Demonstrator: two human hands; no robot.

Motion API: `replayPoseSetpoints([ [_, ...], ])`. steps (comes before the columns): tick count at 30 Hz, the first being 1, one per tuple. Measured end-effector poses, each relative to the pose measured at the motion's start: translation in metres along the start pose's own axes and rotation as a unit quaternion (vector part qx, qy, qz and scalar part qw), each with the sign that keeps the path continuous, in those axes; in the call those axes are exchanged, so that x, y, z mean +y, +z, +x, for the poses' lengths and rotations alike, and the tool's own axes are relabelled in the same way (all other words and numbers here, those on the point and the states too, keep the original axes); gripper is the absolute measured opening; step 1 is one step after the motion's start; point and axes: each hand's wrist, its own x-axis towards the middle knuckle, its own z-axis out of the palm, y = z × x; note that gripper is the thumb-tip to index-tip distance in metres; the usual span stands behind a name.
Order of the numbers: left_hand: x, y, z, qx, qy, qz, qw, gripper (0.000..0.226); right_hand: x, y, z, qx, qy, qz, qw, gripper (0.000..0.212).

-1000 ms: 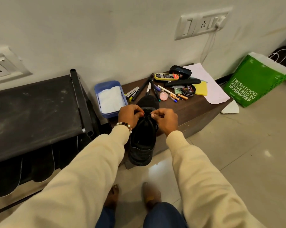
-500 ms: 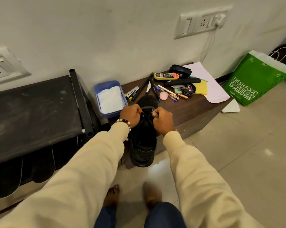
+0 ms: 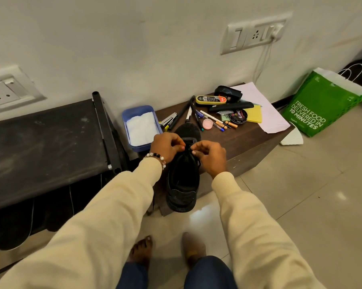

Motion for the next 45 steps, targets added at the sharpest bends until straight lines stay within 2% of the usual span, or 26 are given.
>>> replayPoseSetpoints([
  [4, 0.003, -0.005, 0.000, -0.033, 0.019, 0.034, 0.999, 0.019, -0.002, -0.001, 0.001, -0.017, -0.011, -0.040, 0.999, 0.020],
  [8, 0.004, -0.010, 0.000, -0.064, 0.039, 0.048, 0.996, 0.022, -0.002, -0.002, 0.005, -0.028, -0.006, -0.065, 0.997, 0.013],
  [16, -0.012, -0.005, -0.010, -0.007, 0.051, -0.007, 0.999, 0.014, -0.007, 0.008, 0.003, -0.023, 0.013, -0.111, 0.993, 0.011],
  [21, -0.015, 0.001, -0.009, 0.010, 0.069, 0.006, 0.998, 0.013, 0.000, 0.003, 0.000, -0.023, 0.031, -0.035, 0.999, 0.011],
  [27, -0.013, 0.010, -0.005, 0.018, 0.113, 0.125, 0.986, 0.010, 0.002, 0.007, -0.002, 0.007, 0.023, -0.026, 0.999, 0.008],
  [31, -0.014, 0.010, -0.001, 0.008, 0.120, 0.142, 0.982, 0.016, 0.002, 0.007, -0.001, -0.012, 0.024, -0.046, 0.999, 0.009],
  [35, -0.020, 0.006, 0.003, 0.015, 0.101, 0.089, 0.991, 0.016, 0.005, 0.003, 0.000, -0.016, 0.043, -0.009, 0.999, 0.008],
  [40, -0.020, 0.002, -0.002, -0.023, 0.133, 0.060, 0.989, 0.014, 0.011, 0.000, -0.003, -0.027, 0.031, 0.030, 0.999, 0.017],
  [43, -0.020, 0.003, -0.003, 0.002, 0.118, 0.035, 0.992, 0.013, 0.010, 0.002, -0.005, -0.012, 0.031, 0.046, 0.998, 0.017],
  [45, -0.020, 0.006, -0.003, 0.005, 0.111, 0.057, 0.992, 0.011, 0.009, 0.003, -0.006, -0.002, 0.029, 0.037, 0.999, 0.015],
])
